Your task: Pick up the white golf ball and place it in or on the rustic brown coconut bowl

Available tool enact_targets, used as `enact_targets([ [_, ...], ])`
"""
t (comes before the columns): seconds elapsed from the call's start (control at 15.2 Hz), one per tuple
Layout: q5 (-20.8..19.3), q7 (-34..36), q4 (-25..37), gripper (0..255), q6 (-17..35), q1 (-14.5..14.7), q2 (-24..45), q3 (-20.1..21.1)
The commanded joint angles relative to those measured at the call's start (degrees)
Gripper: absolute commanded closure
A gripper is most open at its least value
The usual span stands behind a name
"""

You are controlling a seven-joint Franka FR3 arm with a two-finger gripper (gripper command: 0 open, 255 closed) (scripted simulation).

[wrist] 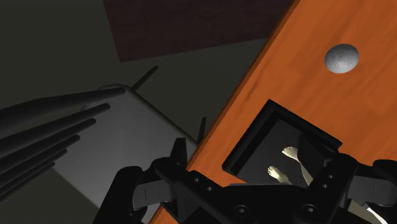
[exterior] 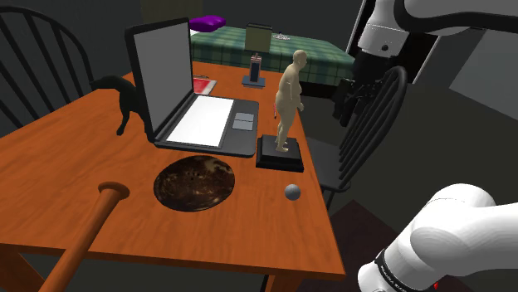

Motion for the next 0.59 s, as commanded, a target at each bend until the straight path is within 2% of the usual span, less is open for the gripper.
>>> enact_targets([
  [0.0,0.0,0.0,0.0,0,0.0,0.0,0.0,0.0],
  [0.53,6.7,5.7,-11.8,0,8.8,4.5,-4.0,7.2],
])
